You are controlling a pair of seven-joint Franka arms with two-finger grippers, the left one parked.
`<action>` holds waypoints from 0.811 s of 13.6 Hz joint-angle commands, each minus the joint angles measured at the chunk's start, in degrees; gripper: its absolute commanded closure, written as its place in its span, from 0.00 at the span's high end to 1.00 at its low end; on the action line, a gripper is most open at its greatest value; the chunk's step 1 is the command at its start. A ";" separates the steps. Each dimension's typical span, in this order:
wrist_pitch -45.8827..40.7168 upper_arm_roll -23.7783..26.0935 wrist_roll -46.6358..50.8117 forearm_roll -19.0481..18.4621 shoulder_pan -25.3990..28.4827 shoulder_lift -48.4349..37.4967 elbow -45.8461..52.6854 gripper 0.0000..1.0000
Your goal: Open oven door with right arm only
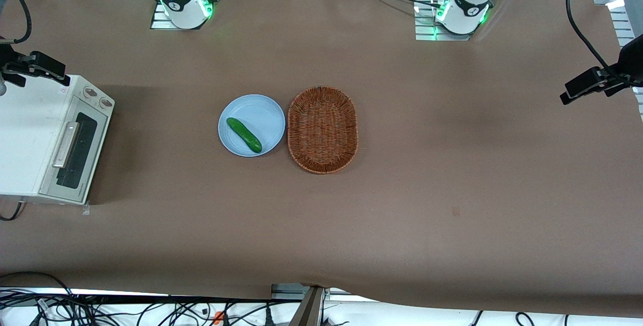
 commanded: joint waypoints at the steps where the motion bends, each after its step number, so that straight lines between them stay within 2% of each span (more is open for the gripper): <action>1: -0.32 0.43 0.36 -0.80 -0.25 -0.71 0.16 1.00; 5: -1.28 0.87 3.70 -0.54 -0.16 -0.88 0.16 1.00; 11: -4.71 1.40 2.48 -0.88 -0.07 1.04 1.65 1.00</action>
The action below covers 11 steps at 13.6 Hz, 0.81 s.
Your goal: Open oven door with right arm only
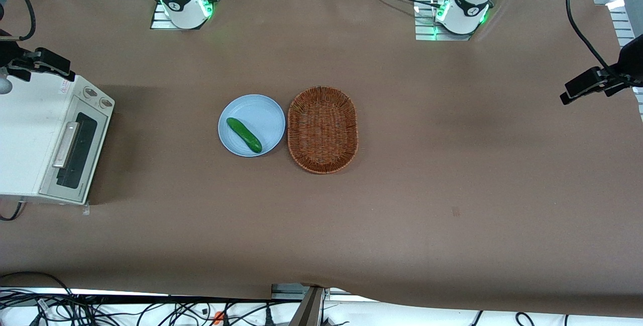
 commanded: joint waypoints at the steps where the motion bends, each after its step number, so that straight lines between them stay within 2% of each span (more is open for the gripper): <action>1: -0.91 0.11 -0.74 -0.88 -0.49 1.34 0.69 1.00; 2: -0.48 0.03 -0.66 -1.14 -0.50 2.21 0.69 0.79; 3: -0.73 0.20 -0.48 -3.23 -0.23 2.57 0.69 0.22; 4: -1.43 0.64 0.21 -7.86 0.38 2.83 0.00 0.00; 7: -0.12 0.55 0.48 -11.58 1.00 4.41 -0.19 0.00; 9: 2.24 0.55 1.97 -19.29 1.78 7.30 -1.06 0.00; 11: 6.01 0.55 6.26 -25.02 2.40 10.20 -2.29 0.00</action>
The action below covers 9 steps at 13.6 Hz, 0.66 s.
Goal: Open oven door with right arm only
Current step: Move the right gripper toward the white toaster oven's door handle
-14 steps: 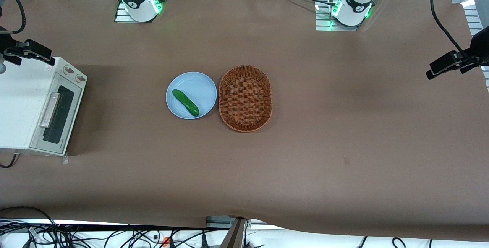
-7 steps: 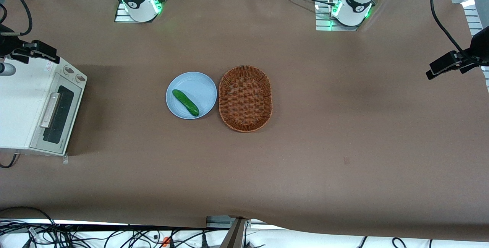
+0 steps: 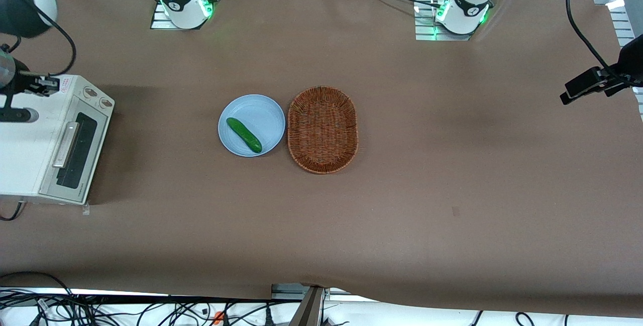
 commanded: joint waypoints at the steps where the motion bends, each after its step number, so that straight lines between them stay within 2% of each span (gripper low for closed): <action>1: 5.89 0.17 6.38 -8.20 0.80 4.36 -2.06 0.00; 3: 11.52 0.17 11.30 -14.00 0.71 7.18 -4.78 0.00; 5: 16.87 -0.01 15.35 -18.23 0.71 9.12 -7.24 0.00; 7: 21.19 -0.53 18.08 -21.05 0.45 10.62 -9.00 0.00; 9: 22.00 -0.98 20.37 -22.37 0.45 10.71 -10.42 0.00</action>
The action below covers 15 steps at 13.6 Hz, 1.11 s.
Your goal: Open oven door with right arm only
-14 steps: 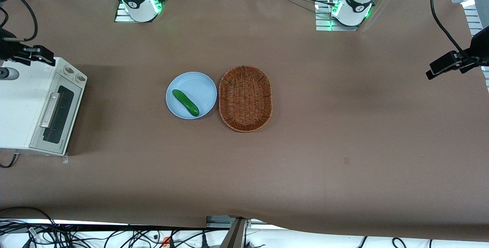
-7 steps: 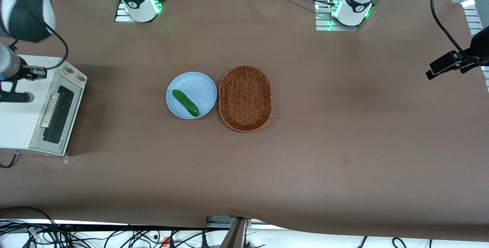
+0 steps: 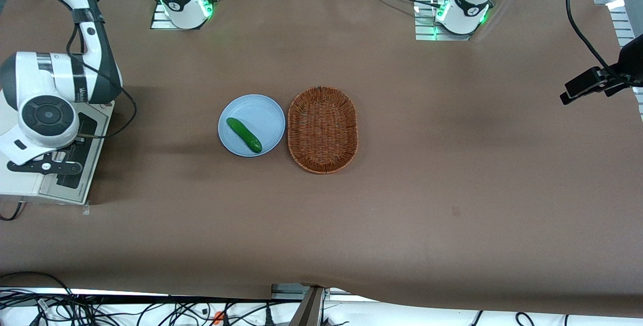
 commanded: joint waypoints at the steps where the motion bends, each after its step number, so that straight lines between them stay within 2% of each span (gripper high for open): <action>1: 1.62 -0.32 2.70 -2.01 -0.06 -0.87 -2.45 0.00; 4: 4.16 -1.54 3.94 -3.06 -0.15 -0.16 -3.95 0.00; 15: 6.89 -1.37 7.62 -2.63 -0.15 1.25 -6.67 0.00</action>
